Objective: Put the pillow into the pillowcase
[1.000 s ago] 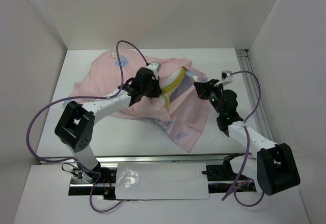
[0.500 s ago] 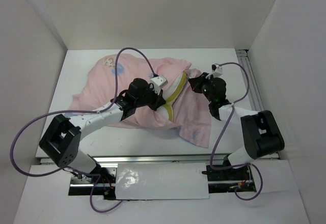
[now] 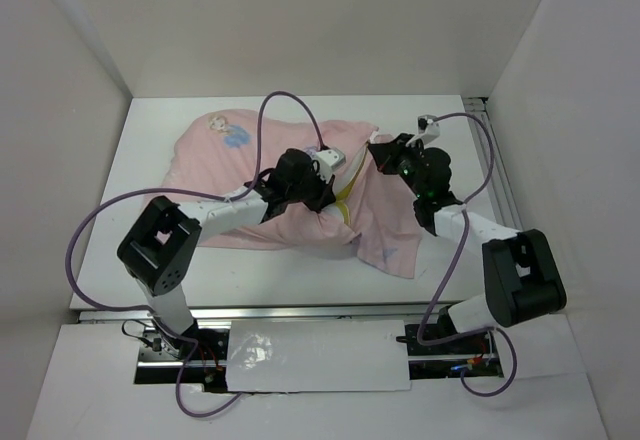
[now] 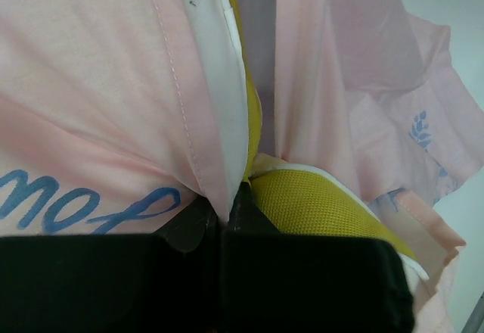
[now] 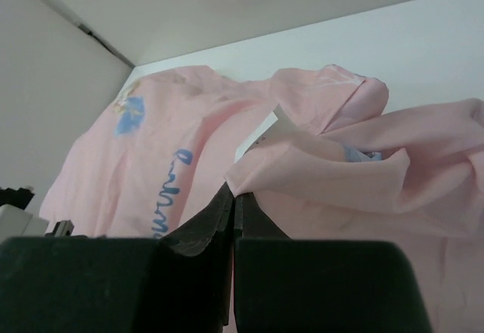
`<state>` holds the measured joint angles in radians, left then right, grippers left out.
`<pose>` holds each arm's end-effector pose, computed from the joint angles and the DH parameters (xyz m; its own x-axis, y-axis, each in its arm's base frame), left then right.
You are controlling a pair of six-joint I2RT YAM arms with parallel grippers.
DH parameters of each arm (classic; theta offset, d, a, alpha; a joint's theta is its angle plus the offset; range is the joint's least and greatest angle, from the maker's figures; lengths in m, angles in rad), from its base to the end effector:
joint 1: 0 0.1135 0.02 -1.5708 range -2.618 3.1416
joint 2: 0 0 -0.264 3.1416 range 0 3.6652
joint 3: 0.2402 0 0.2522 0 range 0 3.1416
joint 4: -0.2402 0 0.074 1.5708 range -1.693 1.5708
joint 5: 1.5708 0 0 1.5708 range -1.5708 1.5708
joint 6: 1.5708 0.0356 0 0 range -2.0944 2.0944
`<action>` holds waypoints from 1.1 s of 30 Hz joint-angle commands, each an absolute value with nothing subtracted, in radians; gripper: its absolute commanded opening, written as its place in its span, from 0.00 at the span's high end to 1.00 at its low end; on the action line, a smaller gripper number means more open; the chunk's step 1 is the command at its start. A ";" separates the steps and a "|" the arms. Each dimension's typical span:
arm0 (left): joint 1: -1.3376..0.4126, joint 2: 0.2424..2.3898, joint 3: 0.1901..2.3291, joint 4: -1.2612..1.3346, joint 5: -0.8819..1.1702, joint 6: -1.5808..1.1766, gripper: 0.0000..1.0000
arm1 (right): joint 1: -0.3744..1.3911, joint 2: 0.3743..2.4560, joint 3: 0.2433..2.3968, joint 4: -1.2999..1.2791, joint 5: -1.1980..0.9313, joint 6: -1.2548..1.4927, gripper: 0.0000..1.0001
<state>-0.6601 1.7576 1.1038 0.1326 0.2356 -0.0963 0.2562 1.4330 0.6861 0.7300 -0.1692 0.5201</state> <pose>0.3063 -0.2483 0.2175 -0.4642 0.2420 -0.8520 0.7149 0.6703 -0.1991 0.3016 0.0852 0.2508 -0.2193 0.4490 -0.8662 -0.3500 0.7926 0.4994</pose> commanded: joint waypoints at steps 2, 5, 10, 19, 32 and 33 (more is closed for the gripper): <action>-0.684 1.808 1.064 -0.149 0.227 -0.090 1.00 | 0.170 1.305 0.831 1.029 -0.144 0.523 1.00; -0.684 1.870 1.161 -0.185 0.193 -0.145 1.00 | 0.149 1.296 0.876 0.968 -0.273 0.563 1.00; -0.684 1.992 1.400 -0.276 0.077 -0.297 1.00 | 0.149 1.237 0.905 0.698 -0.589 0.589 1.00; -0.684 1.942 1.491 -0.183 0.143 -0.380 0.77 | 0.161 1.278 0.900 0.264 -0.416 0.466 1.00; -0.781 1.477 1.115 -0.106 0.035 -0.324 0.04 | 0.126 1.241 0.839 0.002 -0.350 0.413 0.19; -0.781 1.462 1.095 -0.106 0.046 -0.324 0.04 | 0.135 1.223 0.819 -0.015 -0.350 0.413 0.19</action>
<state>-0.7803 1.5013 1.1305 -0.1303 0.0521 -0.3386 0.1303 1.3121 0.8597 0.0666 -0.3721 0.4259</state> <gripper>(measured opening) 0.953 0.804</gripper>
